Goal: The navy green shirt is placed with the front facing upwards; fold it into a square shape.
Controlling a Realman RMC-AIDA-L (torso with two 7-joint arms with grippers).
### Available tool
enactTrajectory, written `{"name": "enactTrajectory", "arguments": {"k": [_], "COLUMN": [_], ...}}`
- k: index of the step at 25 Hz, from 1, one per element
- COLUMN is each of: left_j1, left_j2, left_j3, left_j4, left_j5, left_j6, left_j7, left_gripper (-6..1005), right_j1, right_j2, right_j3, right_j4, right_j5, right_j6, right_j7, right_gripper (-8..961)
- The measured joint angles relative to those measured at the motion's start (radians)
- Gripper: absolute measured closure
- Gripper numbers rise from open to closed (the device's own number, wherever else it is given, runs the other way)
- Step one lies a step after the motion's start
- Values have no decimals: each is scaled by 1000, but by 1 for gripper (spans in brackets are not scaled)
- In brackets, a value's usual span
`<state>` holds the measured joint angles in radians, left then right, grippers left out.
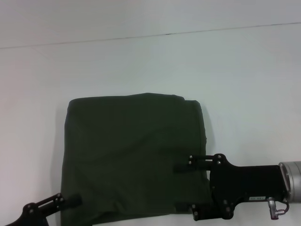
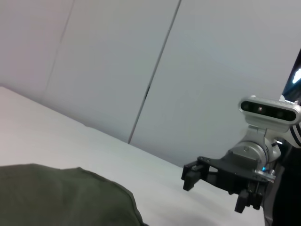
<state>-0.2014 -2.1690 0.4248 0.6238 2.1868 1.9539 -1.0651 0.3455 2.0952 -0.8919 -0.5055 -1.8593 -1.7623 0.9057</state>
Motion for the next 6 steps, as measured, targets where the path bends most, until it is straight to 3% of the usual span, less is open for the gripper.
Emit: {"name": "enactTrajectory", "arguments": {"k": [6], "left_j1": [-6], "left_j2": [-1], "left_j3": [2], "left_j4": [-6], "left_j5": [4], "left_j6": [-2], "left_j7": [4], "left_gripper": [276], "right_j1": [10], "right_j2": [0], "right_j3": [1], "right_j4": [41], "right_j5": [2], "right_j6": [-8], "right_j7": [-26], "right_gripper": [193]}}
